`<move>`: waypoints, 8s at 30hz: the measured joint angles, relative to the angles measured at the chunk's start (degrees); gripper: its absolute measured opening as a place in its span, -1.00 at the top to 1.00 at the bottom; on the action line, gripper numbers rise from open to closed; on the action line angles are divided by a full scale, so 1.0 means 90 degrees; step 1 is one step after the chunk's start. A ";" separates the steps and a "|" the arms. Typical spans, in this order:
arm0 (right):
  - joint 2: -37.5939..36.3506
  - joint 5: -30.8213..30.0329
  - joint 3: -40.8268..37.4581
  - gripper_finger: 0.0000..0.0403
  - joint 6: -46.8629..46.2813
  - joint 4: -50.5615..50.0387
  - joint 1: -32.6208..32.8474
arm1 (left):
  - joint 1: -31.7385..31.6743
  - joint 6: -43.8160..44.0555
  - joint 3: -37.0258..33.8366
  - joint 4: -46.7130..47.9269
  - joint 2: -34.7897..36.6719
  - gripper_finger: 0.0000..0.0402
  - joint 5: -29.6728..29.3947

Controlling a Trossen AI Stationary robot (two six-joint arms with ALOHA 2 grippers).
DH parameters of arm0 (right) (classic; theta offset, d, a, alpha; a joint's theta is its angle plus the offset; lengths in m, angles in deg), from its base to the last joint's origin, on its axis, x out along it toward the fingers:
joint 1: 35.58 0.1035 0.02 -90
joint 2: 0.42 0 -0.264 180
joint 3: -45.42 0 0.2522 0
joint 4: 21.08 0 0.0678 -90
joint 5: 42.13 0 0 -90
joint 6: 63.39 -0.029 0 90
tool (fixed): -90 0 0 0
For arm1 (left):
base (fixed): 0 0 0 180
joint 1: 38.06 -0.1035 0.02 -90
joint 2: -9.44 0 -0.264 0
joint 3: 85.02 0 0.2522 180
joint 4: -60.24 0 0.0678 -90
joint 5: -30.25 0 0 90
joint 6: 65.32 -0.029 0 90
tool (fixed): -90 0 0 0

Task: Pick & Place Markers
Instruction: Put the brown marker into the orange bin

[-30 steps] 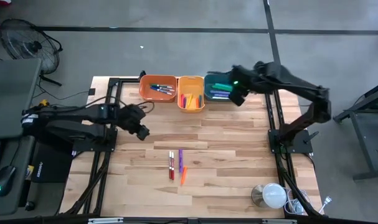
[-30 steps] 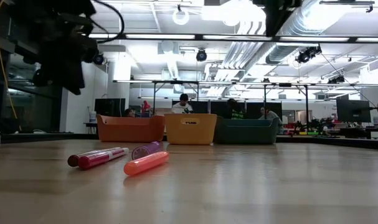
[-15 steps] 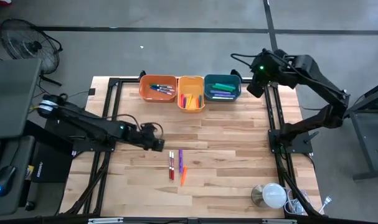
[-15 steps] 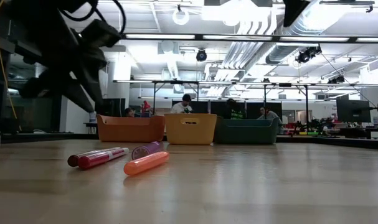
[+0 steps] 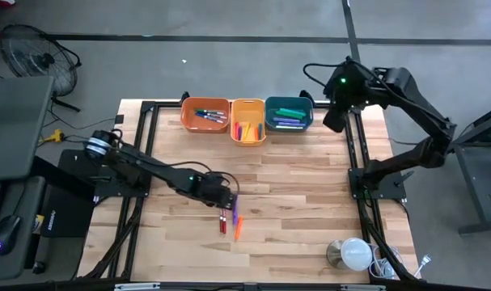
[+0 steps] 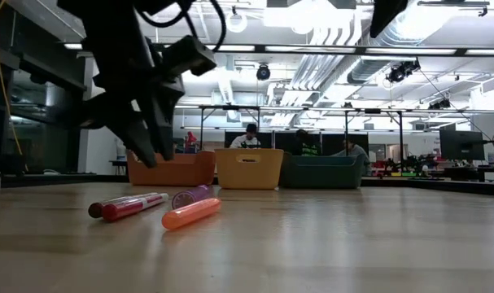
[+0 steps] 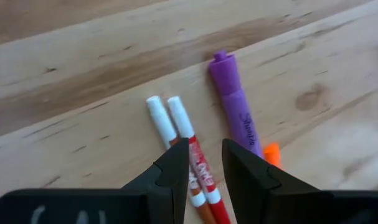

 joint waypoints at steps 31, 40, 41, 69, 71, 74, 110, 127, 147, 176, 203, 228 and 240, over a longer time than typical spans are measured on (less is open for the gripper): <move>-0.3510 0.1854 -0.5689 0.34 -0.0837 0.4835 0.1816 | 0.0206 0.0716 0.0509 0.0779 -0.0725 0.53 0.0597; -0.3467 0.1749 -0.5762 0.34 -0.0881 0.4950 0.2037 | 0.0204 0.0804 0.0511 0.0757 -0.0725 0.53 0.0468; -0.3469 0.1749 -0.5762 0.34 -0.0884 0.4963 0.2042 | 0.0204 0.0801 0.0511 0.0702 -0.0725 0.53 0.0469; -0.3467 0.1752 -0.5762 0.34 -0.1100 0.4991 0.2042 | 0.0161 0.0806 0.0513 0.0693 -0.0872 0.53 0.0082; -0.3467 0.1752 -0.5762 0.34 -0.1100 0.4991 0.2042 | 0.0119 0.0803 0.0508 0.0661 -0.1016 0.53 0.0168; -0.3464 0.1752 -0.5762 0.34 -0.1146 0.4988 0.2042 | 0.0112 0.0687 0.0516 0.0548 -0.1058 0.53 0.0259; -0.3465 0.1614 -0.5762 0.34 -0.1214 0.4911 0.2042 | 0.0114 0.0011 0.0518 0.0886 -0.1213 0.92 0.0821; -0.3465 0.1604 -0.5762 0.34 -0.1214 0.4914 0.2040 | 0.0123 -0.0657 0.0899 0.1367 -0.1258 0.93 0.0806; -0.3465 0.1582 -0.5762 0.34 -0.1263 0.4911 0.2039 | -0.0209 -0.2050 0.1956 0.2554 -0.1243 1.00 0.1061; -0.3465 0.1583 -0.5759 0.34 -0.1263 0.4722 0.2039 | 0.0077 -0.2123 0.1992 0.2554 -0.2175 0.00 0.1598; -0.3465 0.1582 -0.5759 0.34 -0.1382 0.4668 0.2040 | 0.0165 -0.1985 0.1968 0.2084 -0.2522 0.52 0.1571; -0.3465 0.1584 -0.5759 0.34 -0.1383 0.4578 0.2041 | 0.0168 -0.2642 0.2112 0.2403 -0.2498 0.88 0.1115; -0.3465 0.1587 -0.5759 0.34 -0.1435 0.4581 0.2040 | -0.0292 -0.3368 0.2648 0.3459 -0.2539 0.88 0.0704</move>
